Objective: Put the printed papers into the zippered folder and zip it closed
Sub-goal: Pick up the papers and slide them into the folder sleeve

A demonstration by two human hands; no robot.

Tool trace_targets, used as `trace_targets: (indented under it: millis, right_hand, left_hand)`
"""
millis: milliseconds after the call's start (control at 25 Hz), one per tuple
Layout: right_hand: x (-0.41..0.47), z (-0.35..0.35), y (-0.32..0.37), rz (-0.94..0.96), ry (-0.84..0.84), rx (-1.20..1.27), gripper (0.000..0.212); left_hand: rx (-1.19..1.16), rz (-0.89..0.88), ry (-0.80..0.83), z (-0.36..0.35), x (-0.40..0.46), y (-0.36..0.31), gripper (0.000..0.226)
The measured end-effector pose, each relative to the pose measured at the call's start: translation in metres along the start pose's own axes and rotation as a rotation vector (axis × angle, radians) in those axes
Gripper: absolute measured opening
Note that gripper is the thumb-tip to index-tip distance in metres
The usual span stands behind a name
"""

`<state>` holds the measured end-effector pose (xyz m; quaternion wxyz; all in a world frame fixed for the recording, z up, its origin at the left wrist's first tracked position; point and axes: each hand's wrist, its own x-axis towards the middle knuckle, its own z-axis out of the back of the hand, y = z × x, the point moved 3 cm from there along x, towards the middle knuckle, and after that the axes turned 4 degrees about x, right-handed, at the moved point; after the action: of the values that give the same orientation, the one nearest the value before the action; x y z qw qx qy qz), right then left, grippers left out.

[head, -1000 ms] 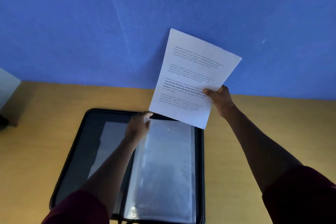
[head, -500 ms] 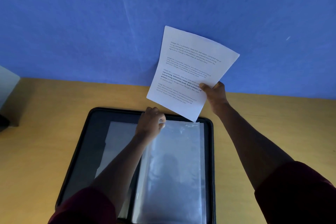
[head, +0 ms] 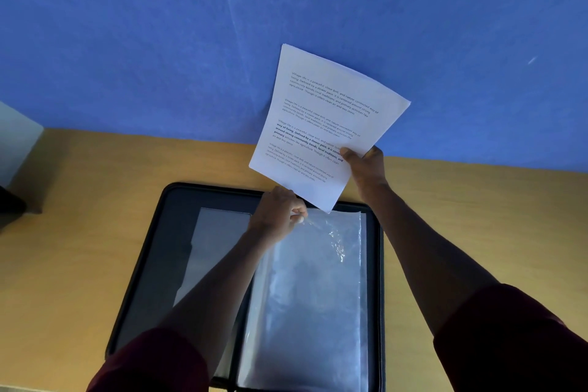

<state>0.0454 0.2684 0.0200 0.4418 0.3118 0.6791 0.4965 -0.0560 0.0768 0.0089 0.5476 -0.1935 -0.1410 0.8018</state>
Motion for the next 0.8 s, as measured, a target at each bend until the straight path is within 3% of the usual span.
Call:
trace_targets:
  millis: [800]
  right_hand:
    - [0.003, 0.028, -0.011, -0.061, 0.11, -0.159, 0.024]
  left_hand:
    - [-0.007, 0.026, 0.02, 0.005, 0.001, 0.006, 0.004]
